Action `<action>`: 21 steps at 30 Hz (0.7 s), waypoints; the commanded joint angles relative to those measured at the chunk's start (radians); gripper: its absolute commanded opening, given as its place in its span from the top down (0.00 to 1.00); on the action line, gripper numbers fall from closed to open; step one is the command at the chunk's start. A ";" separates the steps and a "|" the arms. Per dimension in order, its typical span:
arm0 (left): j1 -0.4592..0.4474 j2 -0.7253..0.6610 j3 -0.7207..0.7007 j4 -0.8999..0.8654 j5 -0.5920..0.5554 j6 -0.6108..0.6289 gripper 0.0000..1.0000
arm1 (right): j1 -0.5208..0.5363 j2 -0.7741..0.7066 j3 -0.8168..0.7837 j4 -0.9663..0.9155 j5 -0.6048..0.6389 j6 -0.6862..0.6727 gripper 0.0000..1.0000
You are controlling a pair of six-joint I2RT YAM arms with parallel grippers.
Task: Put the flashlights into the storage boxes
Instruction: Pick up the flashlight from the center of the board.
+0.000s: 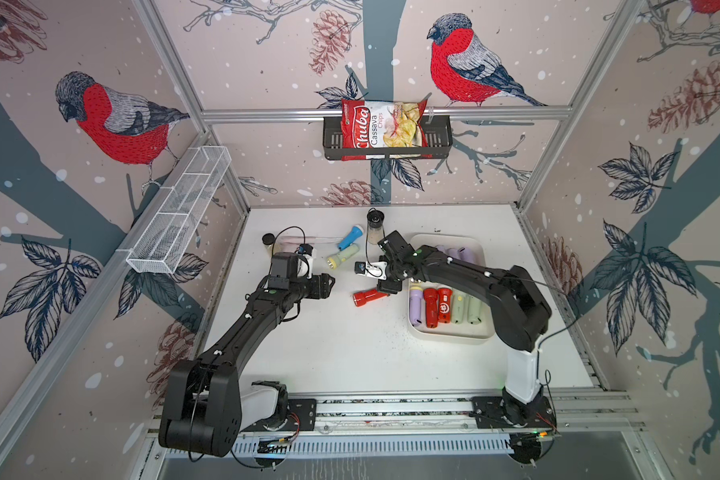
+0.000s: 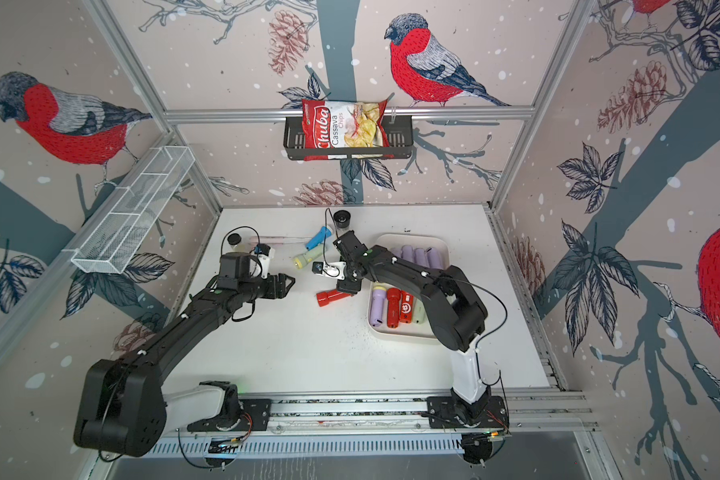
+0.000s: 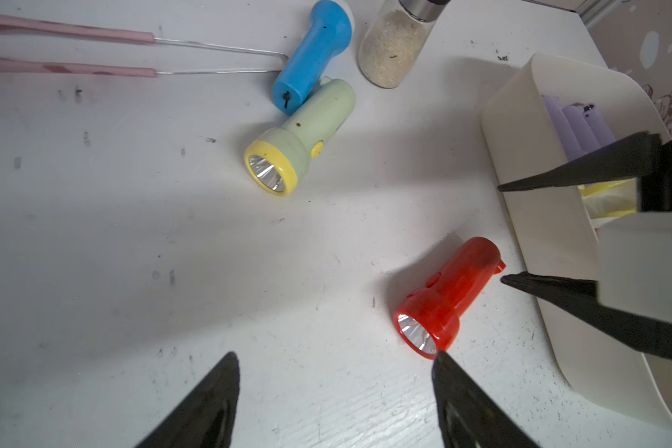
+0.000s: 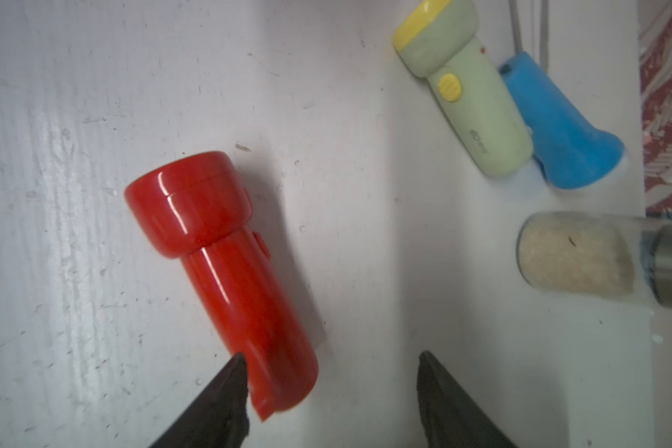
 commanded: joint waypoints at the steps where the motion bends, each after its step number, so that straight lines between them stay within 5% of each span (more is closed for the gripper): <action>1: 0.020 -0.013 -0.009 0.043 -0.001 -0.030 0.23 | 0.005 0.062 0.064 -0.106 -0.053 -0.080 0.32; 21: 0.048 -0.031 -0.015 0.019 0.008 -0.017 0.23 | 0.026 0.195 0.182 -0.194 -0.072 -0.083 0.37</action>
